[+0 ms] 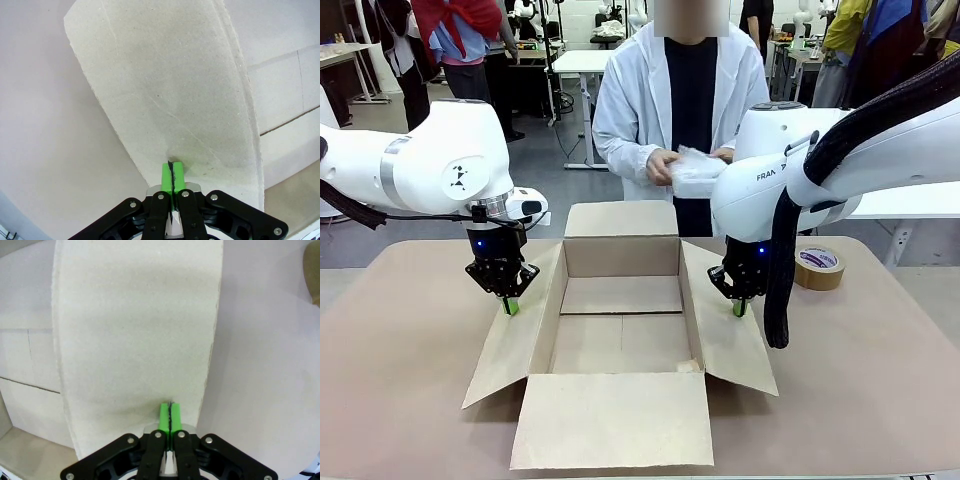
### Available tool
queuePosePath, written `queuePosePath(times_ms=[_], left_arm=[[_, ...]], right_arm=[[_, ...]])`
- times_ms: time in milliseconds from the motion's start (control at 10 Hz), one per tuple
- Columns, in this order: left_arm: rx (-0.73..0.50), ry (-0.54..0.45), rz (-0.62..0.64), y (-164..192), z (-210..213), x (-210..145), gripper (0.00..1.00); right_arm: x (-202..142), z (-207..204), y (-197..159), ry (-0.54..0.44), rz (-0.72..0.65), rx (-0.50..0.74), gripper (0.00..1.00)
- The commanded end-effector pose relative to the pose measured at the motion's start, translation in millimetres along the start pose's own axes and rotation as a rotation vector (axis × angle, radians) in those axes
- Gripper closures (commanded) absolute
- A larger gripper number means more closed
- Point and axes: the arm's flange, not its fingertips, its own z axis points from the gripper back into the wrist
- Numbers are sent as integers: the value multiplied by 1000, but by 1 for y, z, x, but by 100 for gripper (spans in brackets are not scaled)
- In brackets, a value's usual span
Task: Wrap the clocks to prevent damage.
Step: Once the human has placed the objects inside and stepped back, release both hands from the side flaps of the Package Box.
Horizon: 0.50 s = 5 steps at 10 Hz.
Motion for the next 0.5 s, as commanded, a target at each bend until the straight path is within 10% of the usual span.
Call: queuePosePath(times_ms=[0,400], left_arm=[[3,8,-9,0,-1,-1,100],[3,8,-9,0,-1,-1,100]], right_arm=[[-1,0,1,1,6,-8,99],[-1,0,1,1,6,-8,99]])
